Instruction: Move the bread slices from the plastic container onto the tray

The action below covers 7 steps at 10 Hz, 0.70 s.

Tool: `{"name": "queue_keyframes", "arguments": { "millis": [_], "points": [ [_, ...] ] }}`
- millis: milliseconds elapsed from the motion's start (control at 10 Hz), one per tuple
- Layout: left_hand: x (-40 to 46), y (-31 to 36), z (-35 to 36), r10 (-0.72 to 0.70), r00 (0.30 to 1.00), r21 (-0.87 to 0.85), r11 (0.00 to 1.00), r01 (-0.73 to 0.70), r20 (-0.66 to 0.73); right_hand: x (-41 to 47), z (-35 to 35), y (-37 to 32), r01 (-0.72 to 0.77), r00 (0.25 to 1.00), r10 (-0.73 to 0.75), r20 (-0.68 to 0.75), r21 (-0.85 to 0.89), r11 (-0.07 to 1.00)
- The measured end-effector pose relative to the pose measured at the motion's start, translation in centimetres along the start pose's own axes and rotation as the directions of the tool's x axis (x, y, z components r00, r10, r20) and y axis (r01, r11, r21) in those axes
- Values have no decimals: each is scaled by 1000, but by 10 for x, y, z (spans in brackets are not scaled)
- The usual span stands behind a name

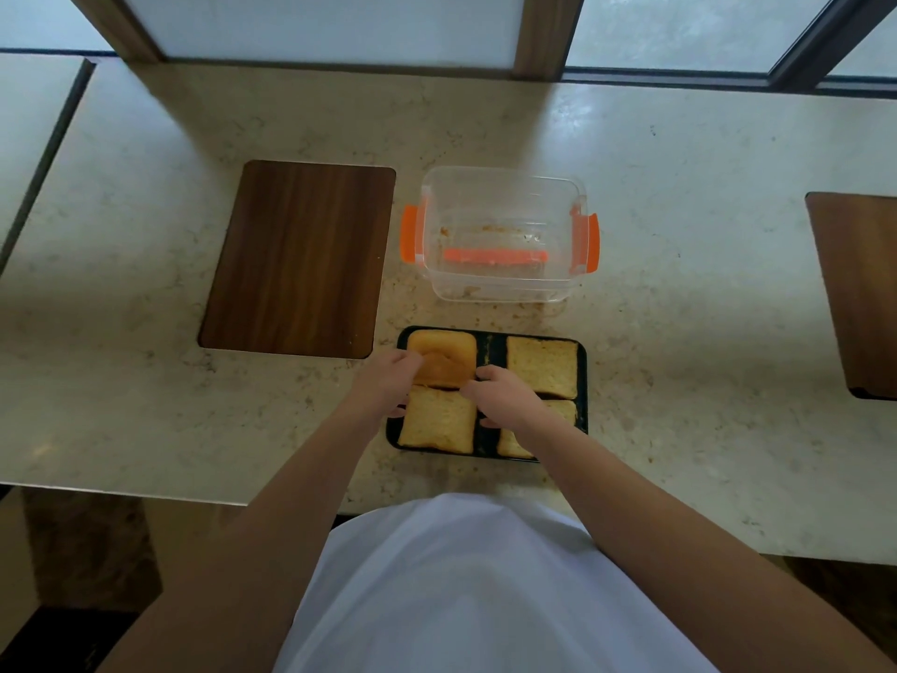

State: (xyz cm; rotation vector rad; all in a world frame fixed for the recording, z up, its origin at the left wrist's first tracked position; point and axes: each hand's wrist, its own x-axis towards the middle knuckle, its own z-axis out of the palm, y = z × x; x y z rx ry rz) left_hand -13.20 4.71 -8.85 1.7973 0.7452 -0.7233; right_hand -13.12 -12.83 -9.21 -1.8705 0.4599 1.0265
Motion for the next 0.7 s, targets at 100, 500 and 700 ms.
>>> {"name": "queue_keyframes", "arguments": {
  "millis": [100,500,700],
  "points": [
    [3,2,1,-12,1000,9,1000,12,12,1,0,-1,1,1000,-1,-4,-9,1000],
    [3,-6,-7,-50,996,-70,996,55,73,4,2,3,-7,1000,7,-27,15,1000],
    [-6,-16,1,440,883,227,888,-400,-166,-1,6,9,24,990,-25,-138,-9,1000]
  ]
}}
